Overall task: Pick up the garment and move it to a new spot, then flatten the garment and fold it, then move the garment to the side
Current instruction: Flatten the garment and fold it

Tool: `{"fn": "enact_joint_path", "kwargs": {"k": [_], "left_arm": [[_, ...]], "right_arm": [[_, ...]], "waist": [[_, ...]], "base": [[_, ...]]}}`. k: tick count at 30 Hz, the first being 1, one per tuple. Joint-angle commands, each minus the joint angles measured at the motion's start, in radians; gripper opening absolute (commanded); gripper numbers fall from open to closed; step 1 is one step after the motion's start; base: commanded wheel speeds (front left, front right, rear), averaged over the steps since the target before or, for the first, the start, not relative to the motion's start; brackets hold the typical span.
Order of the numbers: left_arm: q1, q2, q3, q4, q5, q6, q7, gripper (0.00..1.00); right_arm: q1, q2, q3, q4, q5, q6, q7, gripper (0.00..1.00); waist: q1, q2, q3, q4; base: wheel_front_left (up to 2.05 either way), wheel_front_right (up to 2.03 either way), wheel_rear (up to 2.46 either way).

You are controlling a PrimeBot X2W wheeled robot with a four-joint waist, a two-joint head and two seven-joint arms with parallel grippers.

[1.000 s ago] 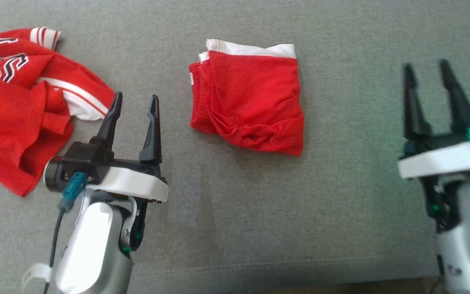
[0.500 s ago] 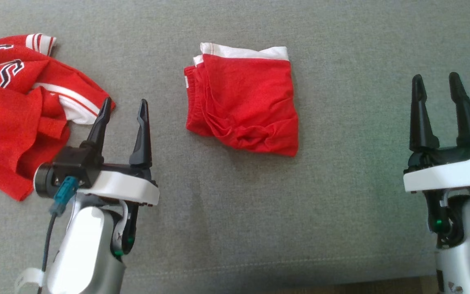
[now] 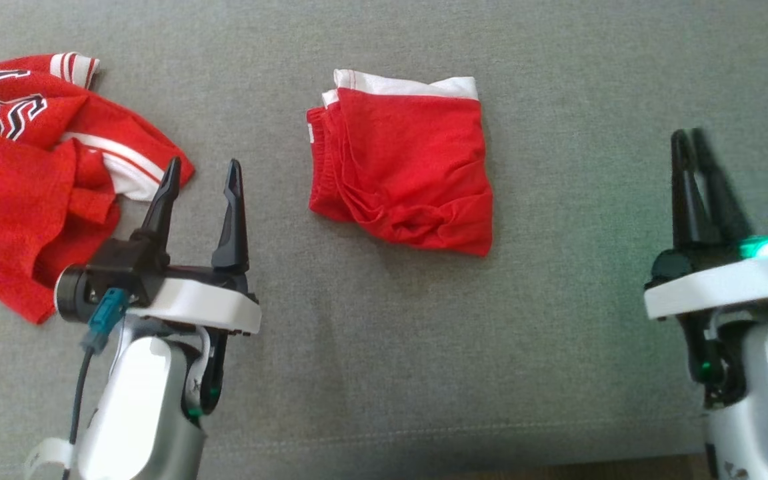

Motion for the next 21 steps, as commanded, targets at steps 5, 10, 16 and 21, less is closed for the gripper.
{"fn": "enact_joint_path", "kwargs": {"k": [5,10,16,21], "left_arm": [[-0.030,0.016,0.019,-0.043,0.003,0.007,-0.005,1.00],[-0.052,0.012,0.009,-0.049,0.005,0.004,-0.005,1.00],[-0.074,0.003,-0.006,-0.053,0.007,0.001,-0.005,1.00],[-0.084,-0.003,-0.013,-0.050,0.008,-0.001,-0.005,1.00]], "right_arm": [[-0.072,-0.015,0.120,0.031,0.023,-0.001,0.007,0.00],[-0.193,-0.007,0.336,0.138,0.055,-0.001,0.025,0.00],[-0.325,-0.009,0.550,0.285,0.116,-0.001,0.033,0.00],[-0.397,-0.018,0.656,0.396,0.152,-0.001,0.040,0.00]], "waist": [[0.0000,0.0000,0.027,0.009],[0.0000,0.0000,0.059,0.028],[0.0000,0.0000,0.092,0.057],[0.0000,0.0000,0.104,0.070]], "base": [[0.00,0.00,0.00],[0.00,0.00,0.00],[0.00,0.00,0.00],[0.00,0.00,0.00]]}}
